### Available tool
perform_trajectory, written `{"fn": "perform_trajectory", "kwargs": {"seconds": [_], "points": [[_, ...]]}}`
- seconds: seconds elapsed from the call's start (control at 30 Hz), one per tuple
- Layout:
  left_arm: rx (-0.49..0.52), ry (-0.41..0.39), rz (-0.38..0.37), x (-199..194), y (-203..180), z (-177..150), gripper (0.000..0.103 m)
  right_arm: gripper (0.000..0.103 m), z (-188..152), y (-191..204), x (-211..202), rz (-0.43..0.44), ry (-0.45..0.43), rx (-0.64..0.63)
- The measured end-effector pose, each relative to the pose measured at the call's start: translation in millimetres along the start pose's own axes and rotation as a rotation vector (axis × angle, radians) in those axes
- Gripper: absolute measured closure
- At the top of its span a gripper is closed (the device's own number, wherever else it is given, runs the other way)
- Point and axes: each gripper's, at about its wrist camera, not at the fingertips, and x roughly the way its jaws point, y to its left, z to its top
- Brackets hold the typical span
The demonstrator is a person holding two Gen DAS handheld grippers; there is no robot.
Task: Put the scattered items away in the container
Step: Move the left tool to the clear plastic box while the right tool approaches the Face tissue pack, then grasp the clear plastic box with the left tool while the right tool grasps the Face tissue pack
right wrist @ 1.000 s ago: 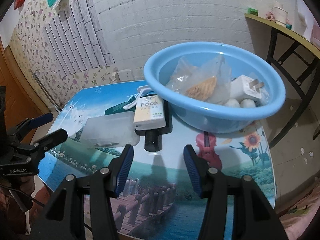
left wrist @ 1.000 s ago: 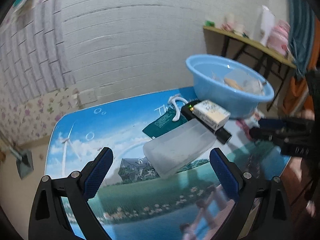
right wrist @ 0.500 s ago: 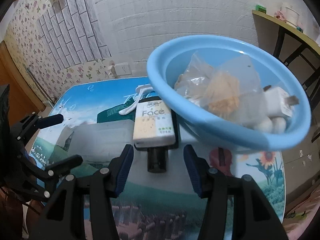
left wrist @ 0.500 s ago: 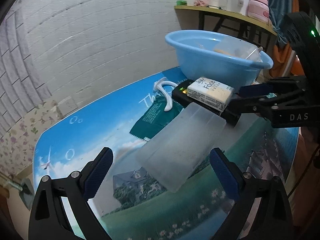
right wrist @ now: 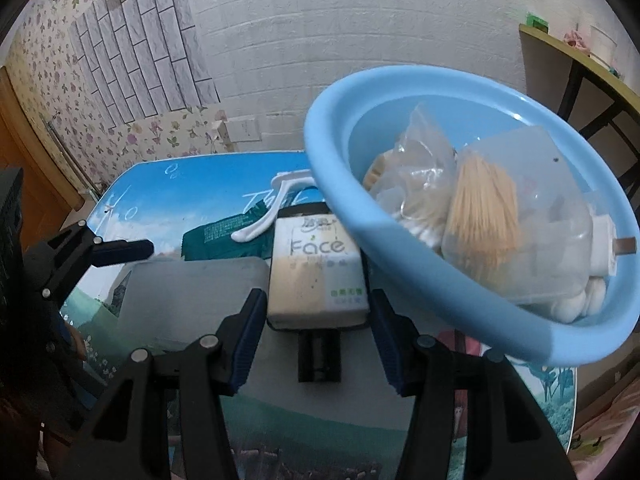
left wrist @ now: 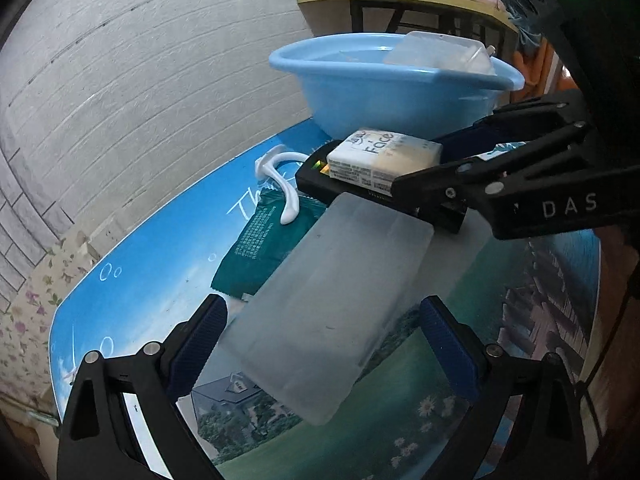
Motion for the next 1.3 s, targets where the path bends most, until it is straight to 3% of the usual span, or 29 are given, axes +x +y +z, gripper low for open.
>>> {"fn": "perform_trajectory", "kwargs": {"seconds": [0.17, 0.3, 0.53, 0.83, 1.03, 1.13, 1.3], "points": [[0.010, -0.007, 0.028, -9, -3, -7, 0.025, 0.058, -6, -3, -7, 0.006, -0.002, -0.011], [-0.066, -0.003, 0.017, -20, 1, -11, 0.032, 0.058, -15, -10, -19, 0.019, -0.016, -0.005], [-0.171, -0.005, 0.019, -48, -9, -27, 0.033, 0.058, -39, -19, -37, 0.027, -0.021, 0.019], [-0.273, 0.070, 0.110, -55, -16, -48, 0.033, 0.058, -57, -30, -53, 0.016, -0.036, 0.074], [-0.386, 0.047, 0.134, -68, -7, -59, 0.033, 0.058, -69, -31, -59, 0.019, -0.026, 0.078], [-0.465, 0.035, 0.186, -74, -1, -64, 0.033, 0.058, -70, -33, -63, 0.017, -0.035, 0.075], [-0.517, 0.033, 0.226, -81, 3, -68, 0.033, 0.058, -73, -36, -58, 0.008, -0.013, 0.097]]}}
